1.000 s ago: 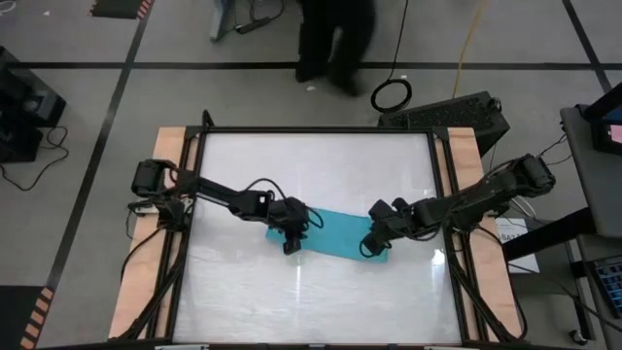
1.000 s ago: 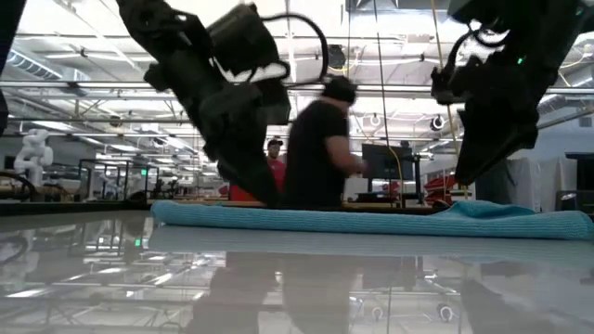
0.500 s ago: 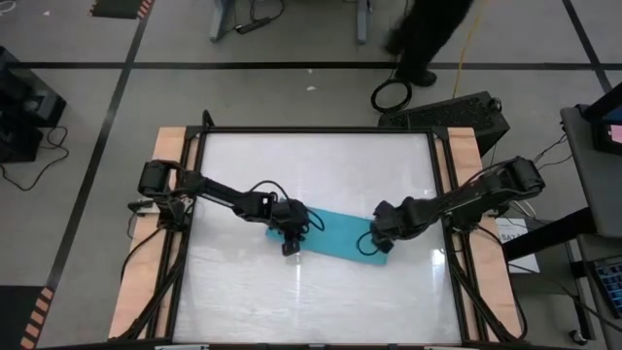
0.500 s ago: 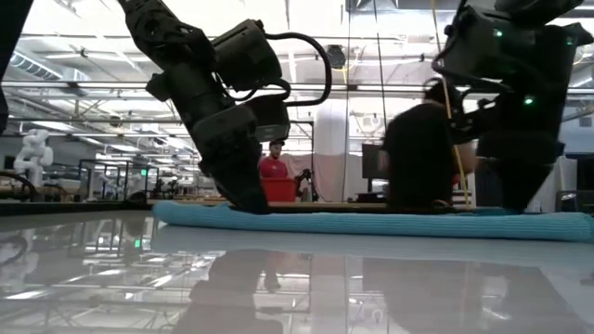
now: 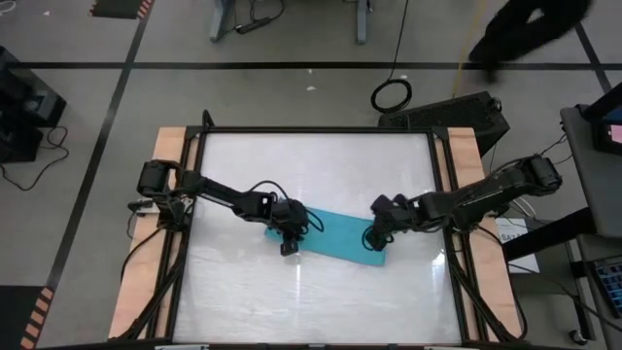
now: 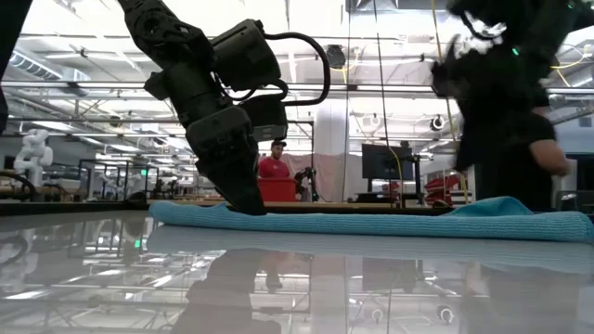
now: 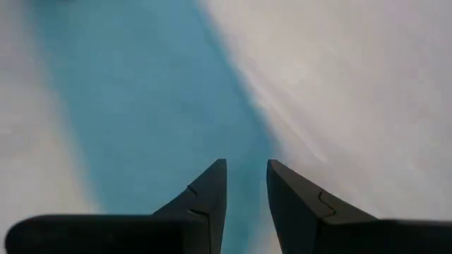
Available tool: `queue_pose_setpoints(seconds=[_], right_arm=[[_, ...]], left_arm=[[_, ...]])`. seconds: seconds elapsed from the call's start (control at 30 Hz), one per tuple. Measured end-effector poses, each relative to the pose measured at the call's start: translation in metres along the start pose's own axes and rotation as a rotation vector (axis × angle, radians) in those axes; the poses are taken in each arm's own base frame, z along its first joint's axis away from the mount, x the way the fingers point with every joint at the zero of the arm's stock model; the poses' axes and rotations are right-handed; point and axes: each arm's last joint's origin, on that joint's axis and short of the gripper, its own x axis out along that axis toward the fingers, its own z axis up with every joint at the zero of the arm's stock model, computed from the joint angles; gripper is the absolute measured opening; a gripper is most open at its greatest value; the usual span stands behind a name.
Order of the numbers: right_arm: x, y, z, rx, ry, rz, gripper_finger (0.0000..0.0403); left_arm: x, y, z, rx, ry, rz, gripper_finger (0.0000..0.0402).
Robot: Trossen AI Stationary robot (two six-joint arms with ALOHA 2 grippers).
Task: Roll towel
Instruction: Roll the blue microfiber towel
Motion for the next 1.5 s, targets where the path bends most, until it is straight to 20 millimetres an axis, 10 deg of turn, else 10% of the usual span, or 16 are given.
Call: queue_pose_setpoints(seconds=[0.17,0.57,1.5], right_arm=[[0.009,0.016,0.013,-0.049,-0.081,0.165,0.0093],[0.052,-0.009,0.003,-0.021,0.236,-0.052,0.0093],[-0.013,-0.035,-0.002,0.049,0.244,-0.083,0.0093]], left_arm=[[0.000,0.000,0.000,0.000,-0.001,0.000,0.0152],[0.001,0.000,-0.001,0.002,0.003,0.002,0.0152],[-0.004,0.007,-0.006,0.143,0.077,0.007,0.0152]])
